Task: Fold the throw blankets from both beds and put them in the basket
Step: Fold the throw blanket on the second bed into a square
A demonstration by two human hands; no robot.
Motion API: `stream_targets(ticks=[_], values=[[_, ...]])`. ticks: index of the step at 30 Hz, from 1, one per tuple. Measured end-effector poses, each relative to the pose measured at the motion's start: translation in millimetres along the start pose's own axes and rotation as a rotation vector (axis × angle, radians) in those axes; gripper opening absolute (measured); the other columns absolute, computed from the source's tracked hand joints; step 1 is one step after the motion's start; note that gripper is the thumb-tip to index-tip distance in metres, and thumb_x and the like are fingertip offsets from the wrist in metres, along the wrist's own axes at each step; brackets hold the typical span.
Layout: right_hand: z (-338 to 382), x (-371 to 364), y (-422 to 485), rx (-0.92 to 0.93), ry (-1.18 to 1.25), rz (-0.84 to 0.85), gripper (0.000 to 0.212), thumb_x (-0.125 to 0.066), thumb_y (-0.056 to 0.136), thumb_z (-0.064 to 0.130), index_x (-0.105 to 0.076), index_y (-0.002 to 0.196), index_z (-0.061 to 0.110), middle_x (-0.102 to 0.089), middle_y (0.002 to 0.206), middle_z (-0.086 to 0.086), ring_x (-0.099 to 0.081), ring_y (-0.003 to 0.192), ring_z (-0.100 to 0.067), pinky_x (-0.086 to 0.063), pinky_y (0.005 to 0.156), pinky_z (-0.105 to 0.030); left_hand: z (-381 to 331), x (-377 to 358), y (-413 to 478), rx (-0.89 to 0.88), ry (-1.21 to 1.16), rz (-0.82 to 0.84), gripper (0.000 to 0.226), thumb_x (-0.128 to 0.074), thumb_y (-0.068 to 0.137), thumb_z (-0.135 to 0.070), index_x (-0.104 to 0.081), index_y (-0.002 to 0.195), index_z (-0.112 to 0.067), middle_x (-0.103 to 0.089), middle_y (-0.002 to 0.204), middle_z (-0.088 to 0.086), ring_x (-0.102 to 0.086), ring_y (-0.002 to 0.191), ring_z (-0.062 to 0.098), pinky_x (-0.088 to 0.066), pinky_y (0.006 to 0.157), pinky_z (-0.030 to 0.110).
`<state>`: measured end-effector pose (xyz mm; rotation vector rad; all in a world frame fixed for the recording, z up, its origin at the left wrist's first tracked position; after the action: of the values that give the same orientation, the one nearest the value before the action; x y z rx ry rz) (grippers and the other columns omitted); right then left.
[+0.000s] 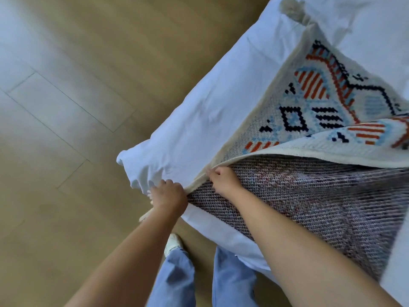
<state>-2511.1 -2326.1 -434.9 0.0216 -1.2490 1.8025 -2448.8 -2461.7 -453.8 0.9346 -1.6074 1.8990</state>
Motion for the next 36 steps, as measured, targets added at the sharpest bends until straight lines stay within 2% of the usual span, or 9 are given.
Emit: stream_targets(ticks=[3, 11, 14, 17, 23, 26, 30, 33, 36], values=[[-9, 22, -4, -0.026, 0.042, -0.041, 0.041, -0.042, 0.096, 0.038, -0.044, 0.062, 0.015, -0.053, 0.063, -0.004, -0.052, 0.061, -0.022, -0.042, 0.062, -0.033, -22, 27, 3, -0.053, -0.019, -0.059, 0.033, -0.046, 0.081, -0.02, -0.053, 0.112, -0.016, -0.054, 0.112, 0.003, -0.048, 0.109, 0.023, -0.035, 0.084, 0.035], [-56, 126, -9, -0.097, 0.134, -0.21, 0.036, -0.043, 0.097, 0.033, -0.041, 0.065, 0.017, -0.044, 0.062, -0.001, -0.04, 0.054, -0.017, -0.027, 0.049, -0.03, -149, 107, 12, -0.367, -0.019, -0.22, 0.052, -0.045, 0.086, -0.027, -0.033, 0.136, -0.015, -0.044, 0.13, 0.009, -0.044, 0.118, 0.029, -0.039, 0.092, 0.04], [-82, 171, -3, -0.123, 0.263, -0.223, 0.025, -0.042, 0.098, 0.031, -0.054, 0.088, 0.011, -0.052, 0.074, -0.004, -0.048, 0.062, -0.021, -0.033, 0.053, -0.029, -209, 129, 15, -0.456, 0.016, -0.254, 0.053, -0.045, 0.088, -0.025, -0.028, 0.137, -0.017, -0.041, 0.133, 0.01, -0.044, 0.12, 0.03, -0.039, 0.094, 0.041], [-116, 215, 5, -0.18, 0.424, -0.281, 0.033, -0.041, 0.098, 0.029, -0.051, 0.123, 0.009, -0.054, 0.095, -0.008, -0.055, 0.08, -0.025, -0.041, 0.066, -0.034, -274, 146, 21, -0.518, 0.09, -0.27, 0.054, -0.045, 0.089, -0.023, -0.025, 0.139, -0.016, -0.04, 0.135, 0.01, -0.043, 0.122, 0.03, -0.039, 0.095, 0.041], [-187, 301, 21, -0.347, 0.727, -0.674, 0.028, -0.048, 0.094, 0.026, -0.054, 0.113, 0.006, -0.06, 0.111, -0.012, -0.056, 0.081, -0.02, -0.04, 0.064, -0.027, -393, 164, 36, -0.713, 0.216, -0.303, 0.059, -0.053, 0.089, -0.033, -0.026, 0.138, -0.015, -0.038, 0.135, 0.01, -0.04, 0.124, 0.028, -0.039, 0.096, 0.041], [-213, 334, 28, -0.485, 0.957, -0.898, 0.042, -0.057, 0.089, 0.025, -0.043, 0.124, 0.005, -0.047, 0.129, -0.018, -0.057, 0.102, -0.032, -0.046, 0.074, -0.032, -431, 160, 43, -0.806, 0.301, -0.29, 0.082, -0.06, 0.081, -0.051, -0.019, 0.141, -0.014, -0.033, 0.138, 0.009, -0.035, 0.127, 0.028, -0.035, 0.1, 0.044], [-229, 359, 41, -0.524, 1.233, -0.929, 0.068, -0.065, 0.085, 0.027, -0.026, 0.138, 0.01, -0.04, 0.139, -0.02, -0.05, 0.119, -0.037, -0.044, 0.088, -0.033, -456, 154, 58, -0.766, 0.404, -0.296, 0.104, -0.06, 0.079, -0.054, 0.005, 0.147, -0.01, -0.022, 0.147, 0.012, -0.029, 0.132, 0.031, -0.033, 0.102, 0.045], [-230, 374, 56, -0.509, 1.413, -0.931, 0.066, -0.068, 0.084, 0.023, -0.03, 0.137, 0.009, -0.046, 0.136, -0.016, -0.053, 0.117, -0.031, -0.047, 0.098, -0.04, -463, 168, 72, -0.789, 0.371, -0.328, 0.097, -0.06, 0.082, -0.048, 0.003, 0.147, -0.013, -0.035, 0.14, 0.012, -0.041, 0.124, 0.03, -0.04, 0.094, 0.043], [-216, 394, 75, -0.421, 1.364, -1.046, 0.051, -0.066, 0.085, 0.011, -0.039, 0.128, 0.007, -0.052, 0.129, -0.012, -0.055, 0.106, -0.022, -0.044, 0.091, -0.027, -460, 197, 92, -0.832, 0.211, -0.353, 0.064, -0.056, 0.087, -0.038, -0.023, 0.137, -0.014, -0.054, 0.122, 0.007, -0.057, 0.103, 0.027, -0.041, 0.068, 0.035]])
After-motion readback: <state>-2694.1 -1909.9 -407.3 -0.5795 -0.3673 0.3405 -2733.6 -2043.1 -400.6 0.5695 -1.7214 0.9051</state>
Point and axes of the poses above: each hand's wrist, its own y-axis towards the middle knuckle, its own x-axis out of the back of the hand, z = x × y, the point moved 1 cm from there along y, towards the middle knuckle
